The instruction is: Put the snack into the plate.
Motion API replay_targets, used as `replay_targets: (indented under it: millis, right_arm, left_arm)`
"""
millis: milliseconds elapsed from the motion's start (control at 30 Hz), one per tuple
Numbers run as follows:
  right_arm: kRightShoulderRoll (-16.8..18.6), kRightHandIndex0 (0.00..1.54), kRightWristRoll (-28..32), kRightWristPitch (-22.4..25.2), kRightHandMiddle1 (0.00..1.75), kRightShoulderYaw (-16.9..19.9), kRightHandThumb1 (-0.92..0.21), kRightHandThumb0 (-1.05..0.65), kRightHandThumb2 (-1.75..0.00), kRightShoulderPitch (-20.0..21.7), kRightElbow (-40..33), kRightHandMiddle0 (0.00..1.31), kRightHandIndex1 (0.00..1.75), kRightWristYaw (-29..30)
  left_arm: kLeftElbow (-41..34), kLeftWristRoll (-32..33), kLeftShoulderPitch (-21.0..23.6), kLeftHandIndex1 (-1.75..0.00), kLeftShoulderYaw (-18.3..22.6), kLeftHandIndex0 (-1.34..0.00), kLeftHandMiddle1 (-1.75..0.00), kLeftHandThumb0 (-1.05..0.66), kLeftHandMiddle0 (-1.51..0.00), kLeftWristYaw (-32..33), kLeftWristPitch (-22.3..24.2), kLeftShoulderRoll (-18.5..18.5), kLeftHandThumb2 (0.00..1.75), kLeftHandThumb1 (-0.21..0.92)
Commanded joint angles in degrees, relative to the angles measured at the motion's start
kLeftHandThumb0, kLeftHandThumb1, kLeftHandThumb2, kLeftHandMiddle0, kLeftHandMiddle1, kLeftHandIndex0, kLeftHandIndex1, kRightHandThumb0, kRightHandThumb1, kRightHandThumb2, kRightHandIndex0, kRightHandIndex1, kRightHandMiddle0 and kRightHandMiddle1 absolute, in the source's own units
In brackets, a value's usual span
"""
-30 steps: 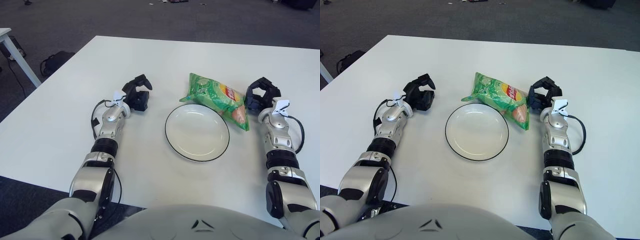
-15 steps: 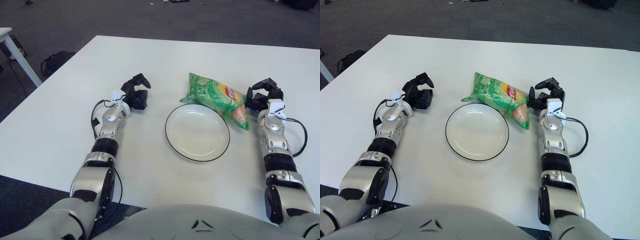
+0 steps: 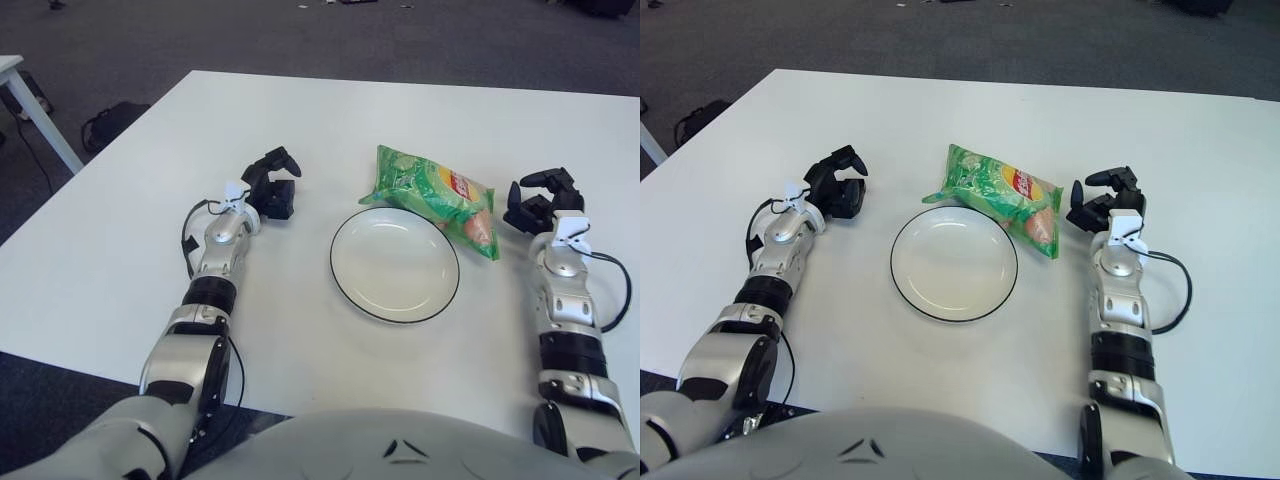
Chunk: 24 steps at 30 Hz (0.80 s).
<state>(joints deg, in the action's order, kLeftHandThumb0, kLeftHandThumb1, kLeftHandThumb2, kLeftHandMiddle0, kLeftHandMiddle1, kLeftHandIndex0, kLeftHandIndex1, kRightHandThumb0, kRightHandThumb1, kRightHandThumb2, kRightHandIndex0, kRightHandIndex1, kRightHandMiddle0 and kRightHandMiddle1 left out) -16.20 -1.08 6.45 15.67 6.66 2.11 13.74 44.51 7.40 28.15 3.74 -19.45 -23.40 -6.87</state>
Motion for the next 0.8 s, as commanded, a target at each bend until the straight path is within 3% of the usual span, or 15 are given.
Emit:
replay_targets:
  millis: [0, 200, 300, 433, 500, 567, 767]
  right_arm:
    - [0.15, 0.38, -0.78, 2.45, 1.75, 0.1, -0.72, -0.01, -0.81, -2.63, -7.98, 0.11, 1.66, -0.97]
    - [-0.26, 0.29, -1.49, 3.32, 1.75, -0.16, -0.87, -0.01, -0.58, -5.08, -14.77, 0.09, 1.61, -3.24]
    - [-0.91, 0.27, -1.84, 4.16, 1.75, 0.06, -0.9, -0.01, -0.54, -5.37, -16.94, 0.09, 1.6, -4.48]
    - [-2.74, 0.24, -3.22, 1.65, 1.75, -0.22, -0.92, -0.01, -0.51, -6.12, -16.67, 0.11, 1.59, -7.21]
    - [-5.41, 0.1, -4.97, -0.38, 1.41, -0.8, -0.83, -0.39, -0.63, -7.14, -17.13, 0.04, 1.29, -9.82]
    - [-8.05, 0.05, -6.74, -0.08, 1.23, -0.89, -0.84, -0.56, -0.61, -8.37, -19.46, 0.02, 1.09, -12.27]
    - [-16.01, 0.0, -14.06, 0.18, 0.88, -2.88, -0.9, -0.83, -0.5, -9.4, -18.83, 0.0, 0.62, -18.18]
  left_arm:
    - [3.44, -0.84, -5.83, -1.75, -0.44, -0.59, -1.75, -0.47, -1.24, 0.03, -0.02, 1.35, 1.28, 0.34]
    - [3.64, -1.0, -5.57, -1.75, -0.53, -0.6, -1.75, -0.47, -1.23, -0.08, 0.29, 1.1, 1.3, 0.33]
    - [3.84, -1.12, -5.37, -1.75, -0.58, -0.6, -1.75, -0.47, -1.23, 0.05, 0.31, 1.05, 1.31, 0.32]
    - [4.1, -1.39, -5.19, -1.75, -0.69, -0.62, -1.75, -0.48, -1.24, 0.38, 0.3, 1.05, 1.32, 0.31]
    - [4.25, -1.48, -5.08, -1.75, -0.71, -0.62, -1.75, -0.48, -1.24, 0.61, 0.21, 1.13, 1.34, 0.3]
    - [4.5, -1.52, -4.89, -1.75, -0.7, -0.63, -1.75, -0.48, -1.24, 0.79, 0.16, 1.23, 1.34, 0.29]
    - [4.94, -1.57, -4.46, -1.75, -0.73, -0.62, -1.75, -0.48, -1.23, 1.09, 0.37, 1.49, 1.33, 0.3]
